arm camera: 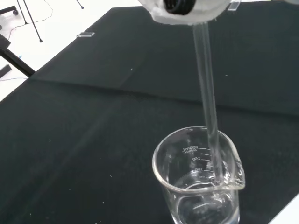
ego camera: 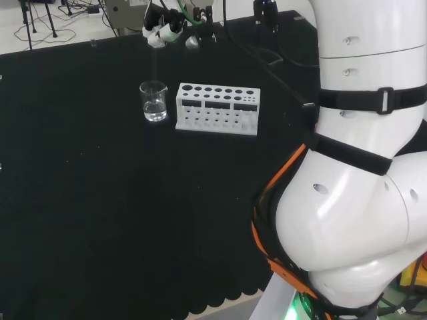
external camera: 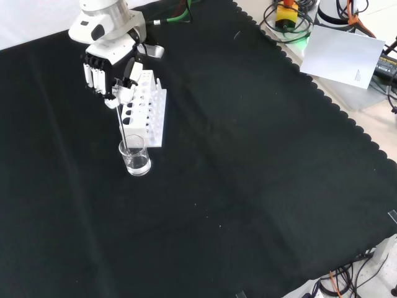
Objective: Stir in the beaker to the left of the white test tube rack with the glass rod.
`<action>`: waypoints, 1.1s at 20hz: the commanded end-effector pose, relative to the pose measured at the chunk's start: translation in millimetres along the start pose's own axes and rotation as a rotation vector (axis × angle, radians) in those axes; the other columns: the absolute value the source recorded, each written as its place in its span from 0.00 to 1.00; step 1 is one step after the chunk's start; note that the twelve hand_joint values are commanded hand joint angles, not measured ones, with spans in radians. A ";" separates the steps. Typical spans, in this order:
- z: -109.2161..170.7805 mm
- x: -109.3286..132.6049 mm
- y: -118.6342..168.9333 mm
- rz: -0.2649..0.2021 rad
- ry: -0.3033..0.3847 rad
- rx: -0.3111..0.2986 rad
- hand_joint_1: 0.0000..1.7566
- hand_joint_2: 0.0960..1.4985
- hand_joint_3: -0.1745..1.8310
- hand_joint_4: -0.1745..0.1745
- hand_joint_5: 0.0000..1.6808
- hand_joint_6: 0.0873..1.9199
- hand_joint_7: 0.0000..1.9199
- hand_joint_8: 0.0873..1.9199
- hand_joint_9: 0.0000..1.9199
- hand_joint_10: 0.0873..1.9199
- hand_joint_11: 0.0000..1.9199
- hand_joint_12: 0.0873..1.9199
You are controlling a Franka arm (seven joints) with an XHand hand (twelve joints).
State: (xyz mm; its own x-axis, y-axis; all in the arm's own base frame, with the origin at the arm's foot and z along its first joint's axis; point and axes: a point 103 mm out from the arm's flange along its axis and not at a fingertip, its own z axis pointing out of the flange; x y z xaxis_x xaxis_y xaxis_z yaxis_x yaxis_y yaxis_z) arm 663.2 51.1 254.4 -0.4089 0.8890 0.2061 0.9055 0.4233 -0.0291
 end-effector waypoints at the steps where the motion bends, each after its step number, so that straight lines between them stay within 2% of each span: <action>1: -7.6 -2.7 -25.1 0.027 -0.008 0.001 0.74 0.69 0.09 0.00 0.69 0.16 0.59 0.55 0.89 0.29 0.63 0.41; 4: -6.6 8.6 -27.6 0.024 -0.011 0.008 0.74 0.69 0.09 0.00 0.69 0.16 0.59 0.55 0.89 0.29 0.63 0.41; 13: 3.9 59.7 -17.9 -0.033 -0.042 0.027 0.74 0.69 0.09 0.00 0.69 0.16 0.58 0.55 0.89 0.29 0.63 0.41; 22: 0.7 72.0 -12.9 -0.047 -0.071 0.027 0.74 0.69 0.09 0.00 0.69 0.16 0.58 0.55 0.89 0.29 0.63 0.41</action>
